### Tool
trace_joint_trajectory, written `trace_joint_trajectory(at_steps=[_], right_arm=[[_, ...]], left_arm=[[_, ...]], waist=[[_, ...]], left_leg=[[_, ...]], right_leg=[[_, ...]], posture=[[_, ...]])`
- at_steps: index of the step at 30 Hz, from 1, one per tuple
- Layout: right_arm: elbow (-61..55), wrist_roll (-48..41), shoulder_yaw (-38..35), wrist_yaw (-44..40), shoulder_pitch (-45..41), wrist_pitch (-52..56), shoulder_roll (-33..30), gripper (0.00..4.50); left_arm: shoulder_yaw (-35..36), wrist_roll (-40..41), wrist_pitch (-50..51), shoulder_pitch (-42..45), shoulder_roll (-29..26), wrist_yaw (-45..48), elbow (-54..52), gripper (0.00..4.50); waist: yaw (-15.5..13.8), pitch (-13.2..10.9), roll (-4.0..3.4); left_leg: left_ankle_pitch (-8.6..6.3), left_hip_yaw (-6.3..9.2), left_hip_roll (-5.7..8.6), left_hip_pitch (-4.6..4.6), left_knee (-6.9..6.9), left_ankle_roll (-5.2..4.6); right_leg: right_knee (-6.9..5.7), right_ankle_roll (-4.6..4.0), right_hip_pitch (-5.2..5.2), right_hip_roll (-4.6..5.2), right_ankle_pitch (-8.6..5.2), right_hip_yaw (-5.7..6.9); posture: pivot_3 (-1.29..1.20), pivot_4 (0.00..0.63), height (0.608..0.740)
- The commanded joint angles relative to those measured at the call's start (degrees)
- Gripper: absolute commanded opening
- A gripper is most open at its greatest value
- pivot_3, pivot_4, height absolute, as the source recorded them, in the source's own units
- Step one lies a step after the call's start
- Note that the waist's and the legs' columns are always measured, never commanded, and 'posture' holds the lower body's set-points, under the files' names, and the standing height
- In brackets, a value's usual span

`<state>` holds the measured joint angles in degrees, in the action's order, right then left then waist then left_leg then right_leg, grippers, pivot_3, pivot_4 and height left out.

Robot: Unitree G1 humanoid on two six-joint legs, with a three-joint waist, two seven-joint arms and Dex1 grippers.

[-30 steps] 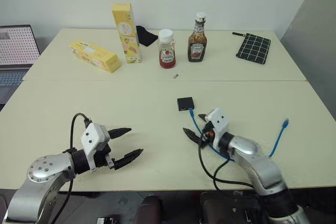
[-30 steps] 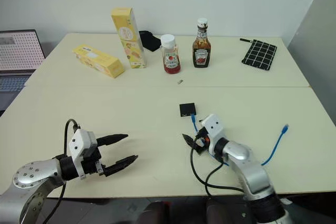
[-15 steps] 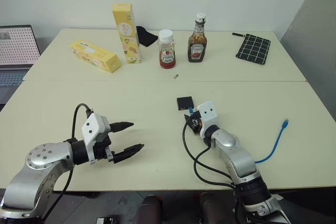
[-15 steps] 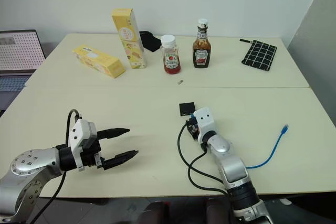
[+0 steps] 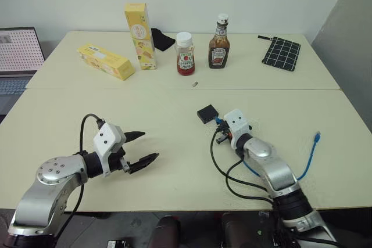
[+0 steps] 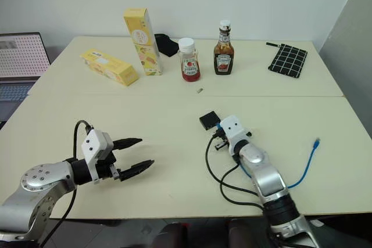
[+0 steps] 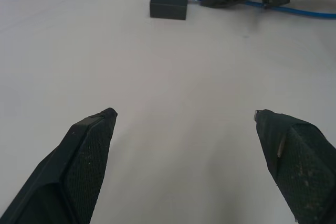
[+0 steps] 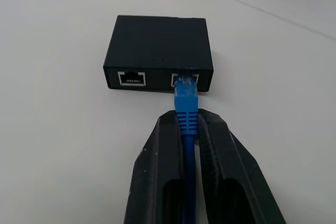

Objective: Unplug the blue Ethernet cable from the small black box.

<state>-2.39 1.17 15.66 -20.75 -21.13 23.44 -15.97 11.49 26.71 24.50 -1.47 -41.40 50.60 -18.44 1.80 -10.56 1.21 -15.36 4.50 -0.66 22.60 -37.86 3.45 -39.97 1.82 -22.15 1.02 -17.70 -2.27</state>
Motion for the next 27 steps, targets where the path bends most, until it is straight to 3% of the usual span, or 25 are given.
trace_joint_trajectory(at_steps=[1,5,10,23,27], right_arm=[[-2.16,1.39,4.11,-10.47,-2.87,-14.88,-4.79,0.14],[1.58,2.20,7.35,-20.40,-6.40,-32.94,-9.92,0.13],[6.92,1.05,8.01,-26.54,-11.26,-46.93,-10.37,0.13],[11.96,-0.26,6.44,-30.50,-15.75,-62.00,-9.26,0.13],[12.04,-0.29,6.18,-30.45,-15.65,-63.38,-9.55,0.13]], left_arm=[[2.50,9.38,8.92,3.26,1.50,-1.89,-2.14,4.50],[4.88,20.31,19.36,7.69,1.01,-2.86,-2.20,4.50],[4.56,27.34,26.56,9.78,0.74,-2.99,-2.45,4.50],[4.34,33.87,28.93,9.05,2.93,-4.88,-5.53,4.50],[4.39,34.56,28.27,9.16,3.32,-5.22,-4.86,3.78]], waist=[[0.16,0.00,0.00],[0.55,-0.01,0.01],[0.70,-0.01,0.01],[0.16,-0.01,0.01],[0.15,-0.01,0.01]], left_leg=[[0.00,0.01,0.00,-0.01,0.00,0.00],[0.00,0.02,-0.03,0.00,0.01,0.00],[0.00,0.04,-0.06,-0.03,0.00,0.00],[0.01,0.07,-0.09,-0.02,-0.04,0.02],[0.01,0.07,-0.09,-0.02,-0.04,0.02]], right_leg=[[-0.01,0.00,0.00,-0.01,0.00,0.01],[-0.02,0.00,-0.04,-0.03,0.00,0.01],[-0.02,0.00,0.00,-0.02,0.00,0.00],[-0.02,-0.01,0.03,0.06,0.00,0.00],[-0.02,-0.01,0.03,0.06,0.00,-0.01]], posture=[[0.00,0.150,0.740],[0.00,0.150,0.740],[0.00,0.150,0.740],[0.00,0.150,0.740],[0.00,0.150,0.740]])
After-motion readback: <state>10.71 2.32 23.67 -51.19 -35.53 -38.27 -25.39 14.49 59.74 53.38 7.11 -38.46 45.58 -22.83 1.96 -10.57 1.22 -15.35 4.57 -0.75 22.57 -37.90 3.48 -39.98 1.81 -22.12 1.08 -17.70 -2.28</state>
